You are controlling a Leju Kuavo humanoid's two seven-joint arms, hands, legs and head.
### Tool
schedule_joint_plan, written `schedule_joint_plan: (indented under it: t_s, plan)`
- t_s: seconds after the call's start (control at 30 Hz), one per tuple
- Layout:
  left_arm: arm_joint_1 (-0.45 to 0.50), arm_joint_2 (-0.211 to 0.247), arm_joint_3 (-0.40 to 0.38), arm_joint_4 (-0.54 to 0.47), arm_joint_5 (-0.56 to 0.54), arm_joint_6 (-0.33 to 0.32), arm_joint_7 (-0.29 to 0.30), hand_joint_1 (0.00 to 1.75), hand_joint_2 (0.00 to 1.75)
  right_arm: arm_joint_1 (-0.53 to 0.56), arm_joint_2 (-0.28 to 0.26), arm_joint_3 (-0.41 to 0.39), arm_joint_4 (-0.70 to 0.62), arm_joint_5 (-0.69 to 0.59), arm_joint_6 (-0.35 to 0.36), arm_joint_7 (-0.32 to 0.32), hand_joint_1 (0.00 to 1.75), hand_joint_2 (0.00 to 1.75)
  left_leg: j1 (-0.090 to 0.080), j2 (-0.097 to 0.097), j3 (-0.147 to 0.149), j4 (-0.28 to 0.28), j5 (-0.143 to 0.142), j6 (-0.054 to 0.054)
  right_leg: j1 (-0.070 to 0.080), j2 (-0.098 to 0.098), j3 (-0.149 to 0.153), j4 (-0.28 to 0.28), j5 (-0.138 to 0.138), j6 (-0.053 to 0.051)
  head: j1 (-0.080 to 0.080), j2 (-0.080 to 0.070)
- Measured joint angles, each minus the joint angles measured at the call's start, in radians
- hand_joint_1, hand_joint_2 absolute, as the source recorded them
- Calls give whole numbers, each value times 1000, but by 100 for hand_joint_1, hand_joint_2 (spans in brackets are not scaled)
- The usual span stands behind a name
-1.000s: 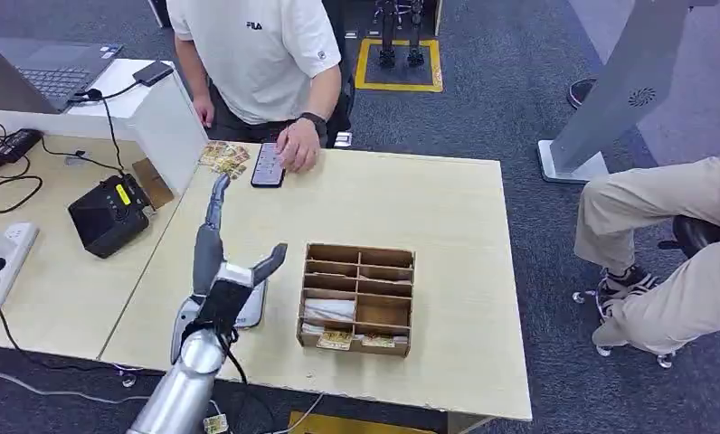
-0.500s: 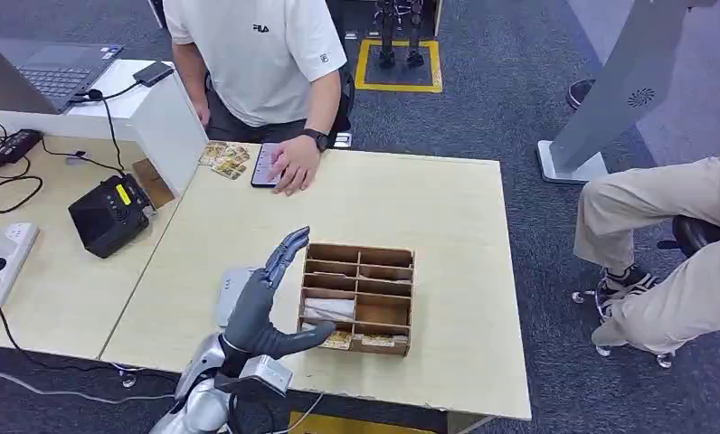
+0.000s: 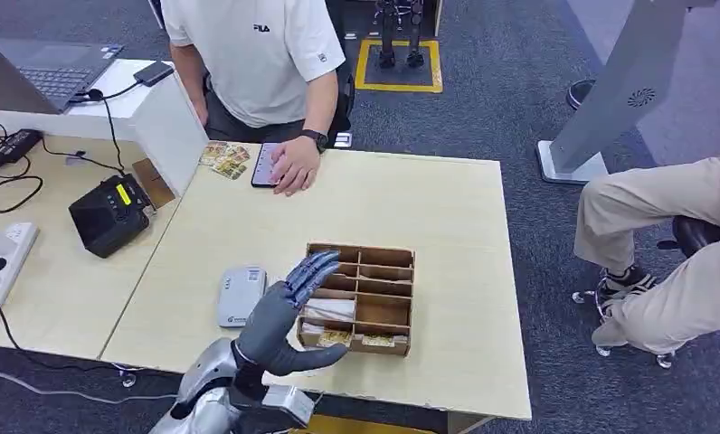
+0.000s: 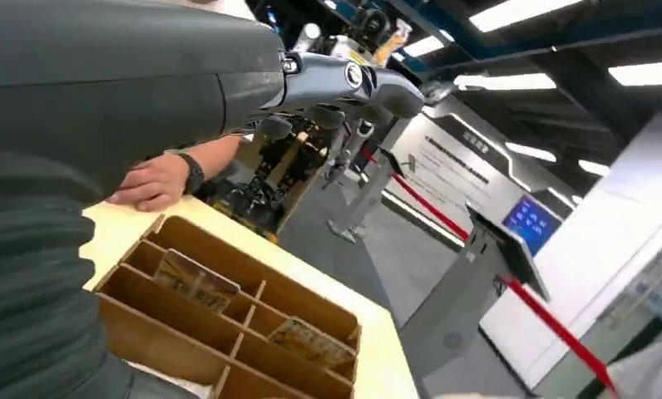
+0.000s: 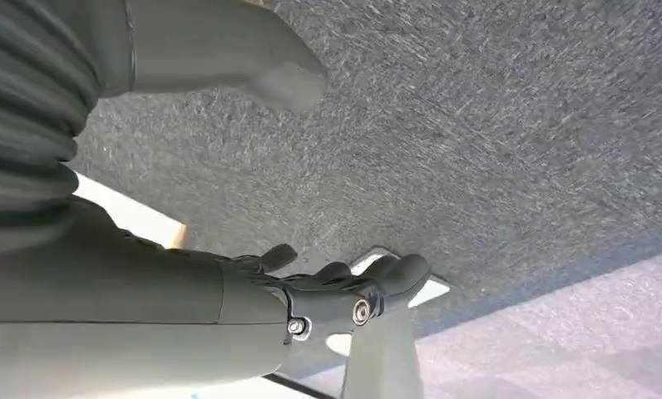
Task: Pass the card to the sensor for recognition and then transmit it.
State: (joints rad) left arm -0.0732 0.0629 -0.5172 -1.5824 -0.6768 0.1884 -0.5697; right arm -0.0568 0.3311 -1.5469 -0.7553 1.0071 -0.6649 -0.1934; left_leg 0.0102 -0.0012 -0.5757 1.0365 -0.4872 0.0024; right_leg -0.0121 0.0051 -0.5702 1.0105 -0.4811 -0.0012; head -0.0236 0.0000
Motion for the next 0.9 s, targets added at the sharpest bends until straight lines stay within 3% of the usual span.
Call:
schedule_joint_plan:
  t_s: [0.1, 0.2, 0.23, 0.4, 0.43, 0.9]
  plan:
    - [-34, 10, -40, 29, -150, 5, 62, 0, 175, 0, 0, 0, 0, 20, 0, -5, 0, 175, 0, 0, 0, 0, 0, 0, 0, 0, 0, 0, 0, 0, 0, 0]
    - [-56, 18, -82, 58, -198, 5, 85, 0, 175, 0, 0, 0, 0, 29, 0, -10, 0, 175, 0, 0, 0, 0, 0, 0, 0, 0, 0, 0, 0, 0, 0, 0]
    - [-61, 19, -90, 63, -201, 5, 87, 0, 0, 1, 0, 0, 0, 29, 0, -10, 0, 175, 0, 0, 0, 0, 0, 0, 0, 0, 0, 0, 0, 0, 0, 0]
    - [-93, 25, -127, 97, -245, 5, 120, 0, 0, 1, 0, 0, 0, 45, 0, -13, 0, 175, 0, 0, 0, 0, 0, 0, 0, 0, 0, 0, 0, 0, 0, 0]
    - [-102, 25, -137, 108, -253, 4, 128, 0, 175, 1, 0, 0, 0, 51, 0, -15, 0, 175, 0, 0, 0, 0, 0, 0, 0, 0, 0, 0, 0, 0, 0, 0]
    - [-190, 24, -236, 232, -299, 9, 181, 0, 175, 2, 1, 0, 1, 98, 0, -36, 0, 175, 0, 0, 0, 0, 0, 0, 0, 0, 0, 0, 0, 0, 0, 0]
